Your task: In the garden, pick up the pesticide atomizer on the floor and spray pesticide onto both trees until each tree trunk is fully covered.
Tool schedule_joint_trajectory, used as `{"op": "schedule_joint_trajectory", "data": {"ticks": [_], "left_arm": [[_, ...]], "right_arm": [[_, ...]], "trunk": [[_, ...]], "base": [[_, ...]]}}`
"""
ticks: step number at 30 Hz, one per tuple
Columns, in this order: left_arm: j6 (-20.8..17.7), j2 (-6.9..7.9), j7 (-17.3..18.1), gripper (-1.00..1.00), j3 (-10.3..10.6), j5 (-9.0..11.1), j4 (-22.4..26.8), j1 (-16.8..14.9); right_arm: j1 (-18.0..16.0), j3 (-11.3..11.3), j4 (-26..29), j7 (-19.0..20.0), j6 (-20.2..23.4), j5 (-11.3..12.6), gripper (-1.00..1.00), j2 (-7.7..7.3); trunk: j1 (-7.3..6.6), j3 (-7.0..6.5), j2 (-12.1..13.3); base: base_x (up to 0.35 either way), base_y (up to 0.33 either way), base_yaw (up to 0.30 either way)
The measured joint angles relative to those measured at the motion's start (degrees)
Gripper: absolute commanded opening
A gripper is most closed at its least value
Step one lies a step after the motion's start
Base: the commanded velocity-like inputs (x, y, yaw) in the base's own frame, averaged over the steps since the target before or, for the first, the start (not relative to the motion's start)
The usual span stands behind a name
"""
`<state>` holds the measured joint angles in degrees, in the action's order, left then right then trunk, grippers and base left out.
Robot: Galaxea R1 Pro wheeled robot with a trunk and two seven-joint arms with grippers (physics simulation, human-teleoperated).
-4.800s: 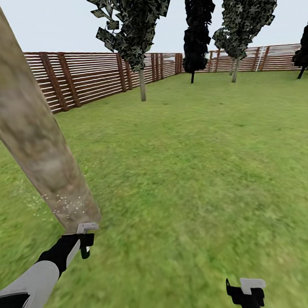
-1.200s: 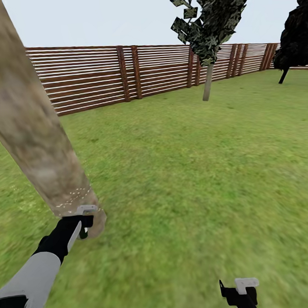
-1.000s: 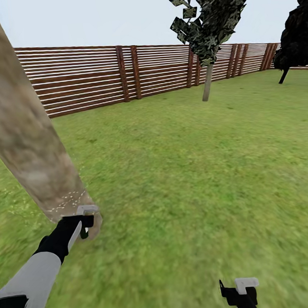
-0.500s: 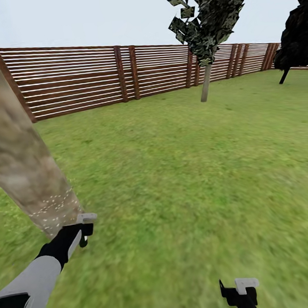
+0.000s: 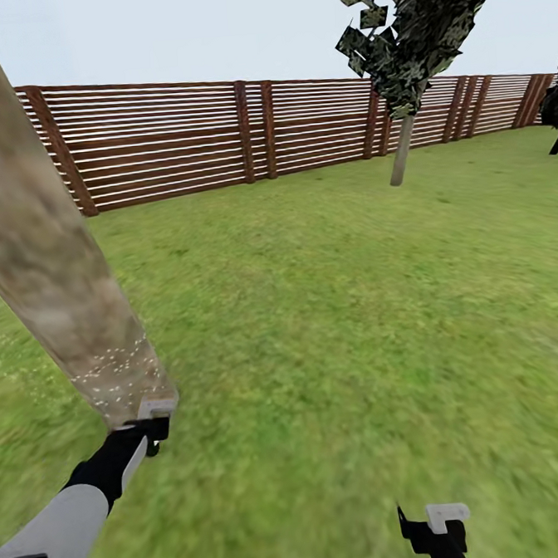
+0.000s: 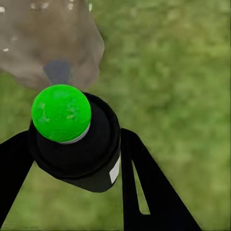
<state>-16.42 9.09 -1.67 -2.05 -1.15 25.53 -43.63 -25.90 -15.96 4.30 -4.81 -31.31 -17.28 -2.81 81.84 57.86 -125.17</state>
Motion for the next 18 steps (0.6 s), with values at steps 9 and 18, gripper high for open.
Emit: {"op": "schedule_joint_trajectory", "data": {"ticks": [9,18], "left_arm": [[7.9,1.72,17.0,-1.0,1.0,-11.3,-1.6,4.7],[16.9,3.5,47.2,-1.0,0.9,-27.8,-0.6,4.3]], "right_arm": [[0.0,2.9,9.1,0.5,0.7,-4.5,1.0,-0.02],[-2.3,7.1,23.1,34.2,16.3,-15.5,1.0,0.04]], "trunk": [[0.0,-0.01,0.0],[-0.01,-0.01,0.0]], "base": [[-0.342,0.0,0.0],[-0.281,0.0,0.0]]}}
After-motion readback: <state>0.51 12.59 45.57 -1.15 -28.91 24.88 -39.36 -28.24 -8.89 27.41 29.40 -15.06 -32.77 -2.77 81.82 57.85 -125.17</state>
